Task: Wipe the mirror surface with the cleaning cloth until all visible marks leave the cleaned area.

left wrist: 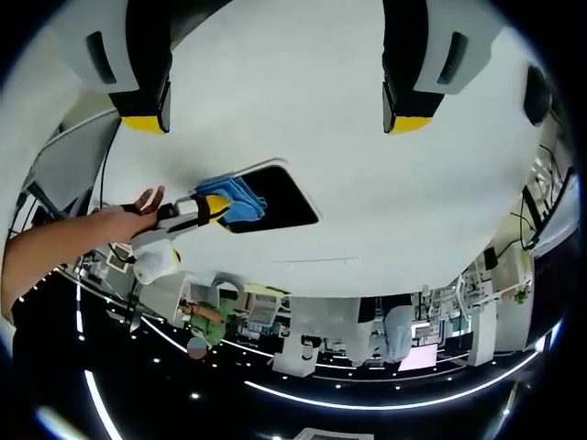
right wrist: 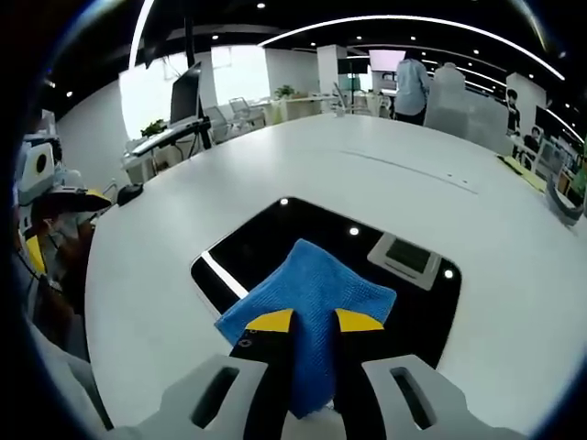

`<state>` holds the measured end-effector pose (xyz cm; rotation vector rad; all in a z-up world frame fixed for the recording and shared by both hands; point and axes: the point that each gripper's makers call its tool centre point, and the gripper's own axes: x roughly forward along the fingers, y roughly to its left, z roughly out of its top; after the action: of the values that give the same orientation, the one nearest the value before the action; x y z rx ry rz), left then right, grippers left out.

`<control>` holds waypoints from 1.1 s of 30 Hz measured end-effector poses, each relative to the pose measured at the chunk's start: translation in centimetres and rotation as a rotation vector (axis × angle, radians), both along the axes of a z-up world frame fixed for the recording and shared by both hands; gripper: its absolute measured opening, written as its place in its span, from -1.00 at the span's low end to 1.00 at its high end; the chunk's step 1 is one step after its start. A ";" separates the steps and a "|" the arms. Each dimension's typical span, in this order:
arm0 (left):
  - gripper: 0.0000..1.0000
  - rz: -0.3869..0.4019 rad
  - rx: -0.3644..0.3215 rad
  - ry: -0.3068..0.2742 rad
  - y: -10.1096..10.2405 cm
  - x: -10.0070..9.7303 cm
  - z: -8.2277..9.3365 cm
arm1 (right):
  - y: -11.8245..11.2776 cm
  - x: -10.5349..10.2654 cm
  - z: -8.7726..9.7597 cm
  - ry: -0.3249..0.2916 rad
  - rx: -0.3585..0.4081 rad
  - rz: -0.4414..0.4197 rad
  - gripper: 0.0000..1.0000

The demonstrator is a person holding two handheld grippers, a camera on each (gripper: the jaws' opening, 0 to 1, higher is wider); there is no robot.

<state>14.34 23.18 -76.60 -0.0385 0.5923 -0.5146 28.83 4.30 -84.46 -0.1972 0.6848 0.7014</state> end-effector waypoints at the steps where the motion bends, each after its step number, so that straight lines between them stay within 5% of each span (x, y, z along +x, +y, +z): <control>1: 0.94 -0.002 0.003 0.001 0.0 0.0 -0.1 | 0.1 0.0 0.0 0.000 -0.002 0.003 -0.76; 33: 0.94 0.006 -0.003 -0.002 1.0 -0.3 0.0 | 3.3 -0.4 0.1 0.004 -0.001 0.018 -0.74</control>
<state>14.09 24.21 -76.60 -0.0425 0.5896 -0.5096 28.38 7.57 -84.36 -0.2031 0.6884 0.7188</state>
